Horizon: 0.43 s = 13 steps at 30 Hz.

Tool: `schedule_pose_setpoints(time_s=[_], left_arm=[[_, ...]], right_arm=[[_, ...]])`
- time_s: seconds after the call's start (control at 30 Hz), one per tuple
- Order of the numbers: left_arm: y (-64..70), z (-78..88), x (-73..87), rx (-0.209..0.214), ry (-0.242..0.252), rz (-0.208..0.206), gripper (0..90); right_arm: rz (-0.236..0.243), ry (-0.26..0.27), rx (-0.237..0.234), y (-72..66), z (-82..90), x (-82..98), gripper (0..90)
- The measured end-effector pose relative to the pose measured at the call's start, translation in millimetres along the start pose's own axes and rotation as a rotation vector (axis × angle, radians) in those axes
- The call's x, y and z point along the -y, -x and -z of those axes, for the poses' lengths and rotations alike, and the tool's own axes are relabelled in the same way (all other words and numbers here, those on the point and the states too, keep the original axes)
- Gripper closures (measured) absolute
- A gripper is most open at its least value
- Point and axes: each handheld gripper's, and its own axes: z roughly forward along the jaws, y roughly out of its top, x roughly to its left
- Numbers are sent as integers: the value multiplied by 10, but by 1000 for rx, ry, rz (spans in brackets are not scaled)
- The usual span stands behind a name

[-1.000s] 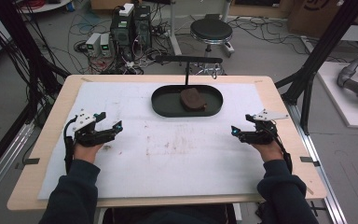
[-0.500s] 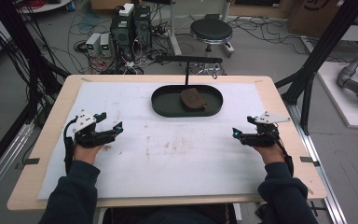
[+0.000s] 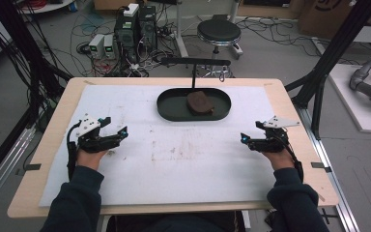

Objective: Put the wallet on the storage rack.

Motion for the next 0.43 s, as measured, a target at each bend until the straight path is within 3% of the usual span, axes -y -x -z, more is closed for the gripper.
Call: schedule_pose_setpoints(time_s=[0.43], left_arm=[[-13,-22,14,-3,-14,7,226]], right_arm=[[5,-9,4,15,-29,7,196]])
